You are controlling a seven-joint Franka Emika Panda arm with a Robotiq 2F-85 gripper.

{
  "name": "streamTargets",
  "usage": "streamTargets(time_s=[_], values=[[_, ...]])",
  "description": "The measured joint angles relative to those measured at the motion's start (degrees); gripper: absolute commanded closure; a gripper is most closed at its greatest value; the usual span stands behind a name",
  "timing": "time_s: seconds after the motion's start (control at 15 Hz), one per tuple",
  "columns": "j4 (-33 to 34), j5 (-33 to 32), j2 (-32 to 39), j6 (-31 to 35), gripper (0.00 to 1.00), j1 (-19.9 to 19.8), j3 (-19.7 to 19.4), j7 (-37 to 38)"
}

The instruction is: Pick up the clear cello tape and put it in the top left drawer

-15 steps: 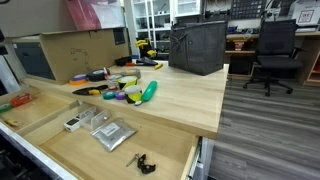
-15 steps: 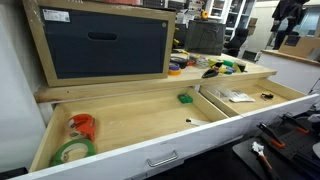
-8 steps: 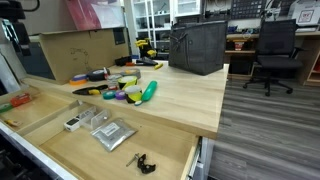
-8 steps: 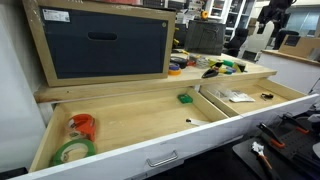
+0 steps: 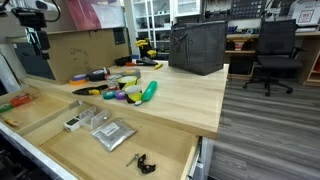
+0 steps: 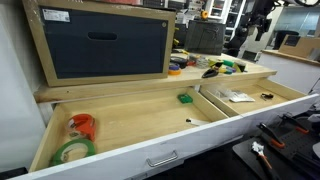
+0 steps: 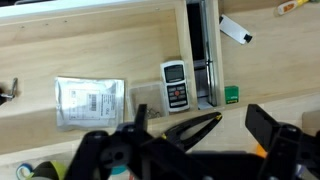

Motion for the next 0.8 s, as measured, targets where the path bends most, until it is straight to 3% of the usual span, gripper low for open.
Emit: streamTargets(time_s=[0.8], values=[[12.4, 4.0, 16.3, 10.1, 0.00, 1.1, 1.7, 11.7]])
